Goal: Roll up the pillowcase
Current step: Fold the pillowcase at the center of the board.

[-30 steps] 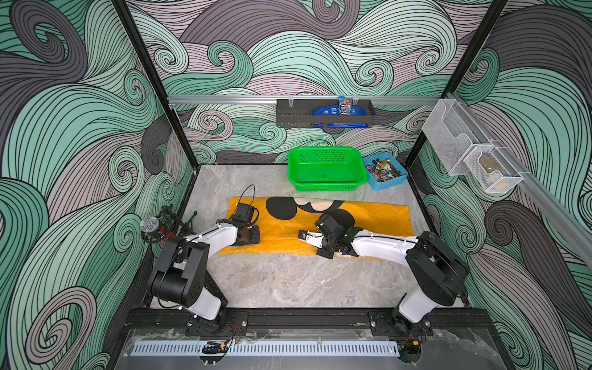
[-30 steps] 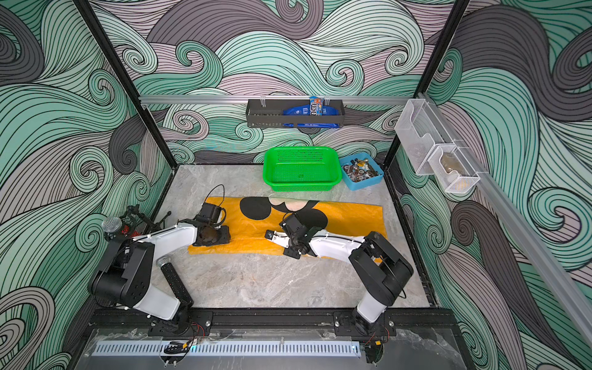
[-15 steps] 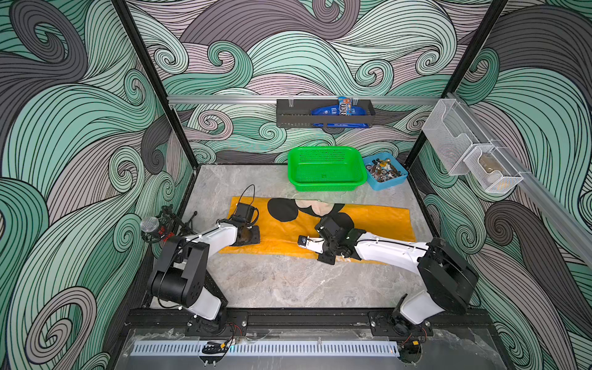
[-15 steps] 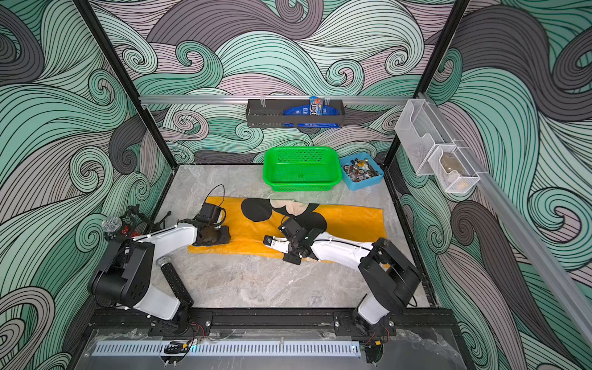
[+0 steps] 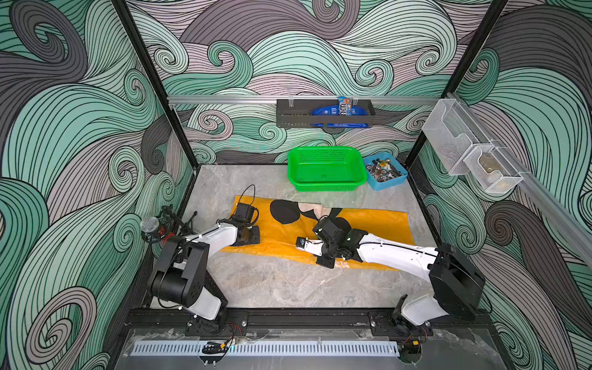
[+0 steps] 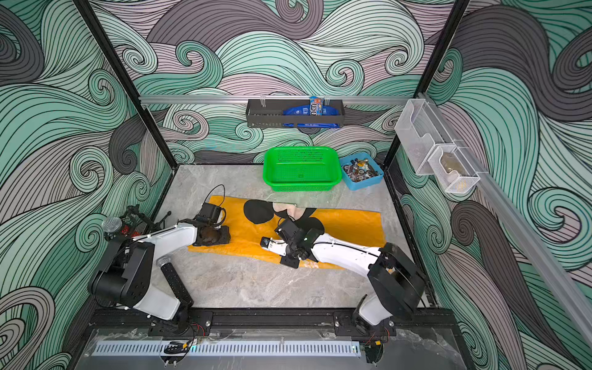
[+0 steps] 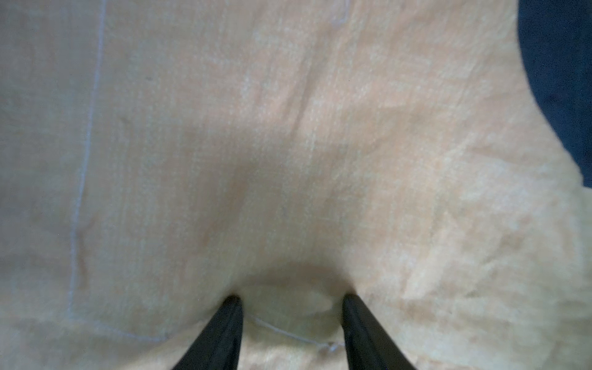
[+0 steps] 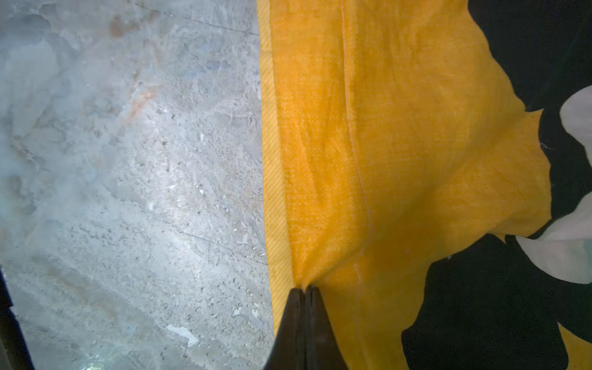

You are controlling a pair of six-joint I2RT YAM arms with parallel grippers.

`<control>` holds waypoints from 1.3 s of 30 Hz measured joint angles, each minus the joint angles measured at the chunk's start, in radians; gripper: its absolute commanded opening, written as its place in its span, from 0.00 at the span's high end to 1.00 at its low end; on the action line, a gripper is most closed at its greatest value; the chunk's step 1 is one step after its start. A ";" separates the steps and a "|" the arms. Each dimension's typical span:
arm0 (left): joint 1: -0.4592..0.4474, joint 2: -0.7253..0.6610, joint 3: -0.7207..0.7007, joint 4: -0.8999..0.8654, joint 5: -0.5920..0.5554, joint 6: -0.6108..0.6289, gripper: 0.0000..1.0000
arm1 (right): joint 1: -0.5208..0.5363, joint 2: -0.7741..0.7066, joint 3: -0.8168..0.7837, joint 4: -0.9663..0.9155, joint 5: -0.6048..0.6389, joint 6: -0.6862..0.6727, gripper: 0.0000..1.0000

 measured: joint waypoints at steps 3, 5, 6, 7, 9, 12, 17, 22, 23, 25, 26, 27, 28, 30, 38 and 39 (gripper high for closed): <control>0.000 0.000 0.000 0.000 0.000 0.000 0.46 | 0.007 0.000 0.000 -0.010 -0.001 0.019 1.00; 0.000 0.000 0.000 0.000 0.000 0.000 0.46 | 0.010 0.000 0.000 -0.012 -0.006 0.029 1.00; 0.000 0.000 0.001 -0.001 0.000 0.001 0.46 | 0.010 0.002 0.000 -0.014 -0.010 0.032 1.00; 0.000 0.000 0.002 -0.003 0.000 0.002 0.46 | 0.011 0.003 0.000 -0.015 -0.013 0.035 1.00; 0.000 0.000 0.002 -0.004 0.000 0.003 0.46 | 0.015 0.006 0.000 -0.018 -0.018 0.040 1.00; 0.000 0.000 0.003 -0.006 0.000 0.004 0.46 | 0.016 0.005 0.000 -0.021 -0.015 0.040 1.00; 0.000 0.000 0.003 -0.007 0.002 0.004 0.46 | 0.016 0.003 0.040 -0.061 -0.007 0.041 1.00; 0.000 -0.001 0.003 -0.007 0.002 0.003 0.46 | 0.018 -0.010 0.070 -0.091 -0.009 0.060 1.00; 0.000 -0.001 0.003 -0.007 0.003 0.003 0.46 | 0.019 -0.013 0.069 -0.097 -0.013 0.066 1.00; 0.001 -0.001 0.003 -0.007 0.003 0.003 0.46 | 0.023 -0.013 0.061 -0.098 -0.026 0.071 1.00; 0.000 -0.001 0.003 -0.007 0.003 0.003 0.46 | 0.025 -0.010 0.052 -0.098 -0.035 0.074 1.00; 0.001 -0.002 0.002 -0.007 0.003 0.002 0.46 | 0.027 -0.006 0.044 -0.098 -0.042 0.078 1.00; 0.001 -0.004 0.000 -0.007 0.003 0.002 0.46 | 0.029 0.000 0.035 -0.095 -0.051 0.082 1.00; 0.001 -0.010 -0.005 -0.006 0.003 -0.003 0.46 | 0.031 0.014 0.016 -0.082 -0.067 0.089 1.00; 0.036 -0.050 -0.043 -0.006 0.000 -0.040 0.46 | 0.033 0.057 -0.049 -0.007 -0.141 0.114 0.97; 0.040 -0.053 -0.047 -0.006 -0.002 -0.046 0.46 | 0.034 0.059 -0.056 0.003 -0.150 0.115 0.92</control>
